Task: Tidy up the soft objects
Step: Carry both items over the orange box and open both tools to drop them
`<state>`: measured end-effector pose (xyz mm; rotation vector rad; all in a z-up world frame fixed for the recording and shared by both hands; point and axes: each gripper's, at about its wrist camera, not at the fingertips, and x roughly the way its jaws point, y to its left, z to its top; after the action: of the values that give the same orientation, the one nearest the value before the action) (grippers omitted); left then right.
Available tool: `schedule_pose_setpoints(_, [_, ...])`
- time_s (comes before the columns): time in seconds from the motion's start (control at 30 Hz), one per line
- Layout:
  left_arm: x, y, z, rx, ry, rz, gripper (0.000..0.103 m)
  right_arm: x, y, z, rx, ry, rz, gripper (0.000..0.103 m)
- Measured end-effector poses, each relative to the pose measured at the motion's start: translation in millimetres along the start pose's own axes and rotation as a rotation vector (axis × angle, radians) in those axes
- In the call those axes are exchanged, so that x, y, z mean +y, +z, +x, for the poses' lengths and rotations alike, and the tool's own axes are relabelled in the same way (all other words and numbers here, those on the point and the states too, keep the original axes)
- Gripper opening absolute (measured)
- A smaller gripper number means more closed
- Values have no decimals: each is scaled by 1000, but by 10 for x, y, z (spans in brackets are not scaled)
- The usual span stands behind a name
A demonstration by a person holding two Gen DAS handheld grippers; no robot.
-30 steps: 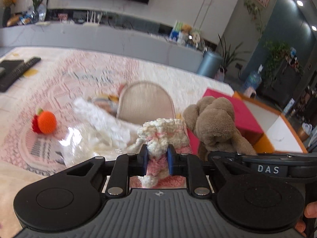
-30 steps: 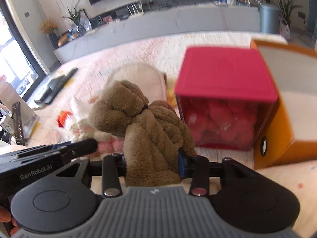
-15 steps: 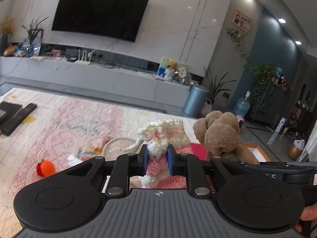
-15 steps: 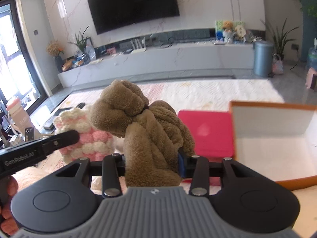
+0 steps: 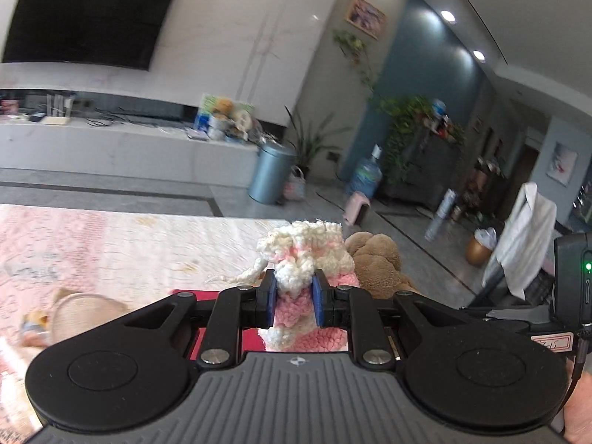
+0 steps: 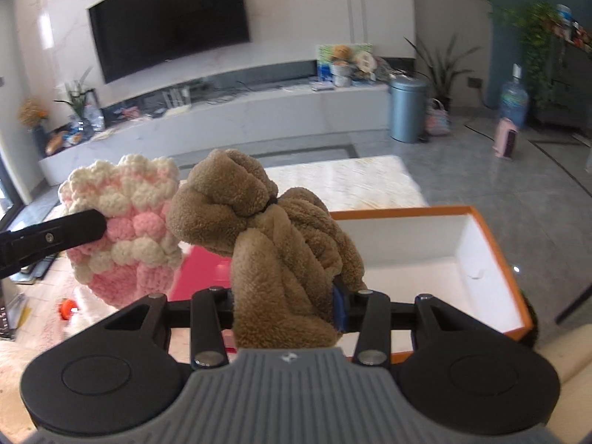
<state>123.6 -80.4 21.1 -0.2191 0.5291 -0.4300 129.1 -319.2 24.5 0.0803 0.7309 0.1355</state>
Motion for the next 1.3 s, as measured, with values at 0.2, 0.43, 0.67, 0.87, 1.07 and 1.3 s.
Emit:
schedule_pose_setpoints(0.2, [-100,108,561,112,-55,-62,21,-384,128,278,78,-73,32,42])
schedule_pose_setpoints(0.43, [-239,85,1151,257,20,47,21,-733,187,794,207,-116,73,43])
schedule_pose_setpoints(0.67, [-392,-113,1549,394,119,216,22,-835,85,1370,351,-125,81,43])
schedule_pose_setpoints(0.87, [-510,-219,1730,476,156,326,22,-815,-13,1690,472,-112,35,44])
schedule_pose_setpoints(1.07, [-534,-261,1910,511,154,374,23,-826,-124,1861,558,-104,12,45])
schedule_pose_setpoints(1.3, [-540,-363,2004,541,153,406,23,-797,-223,1940,598,-96,-11,47])
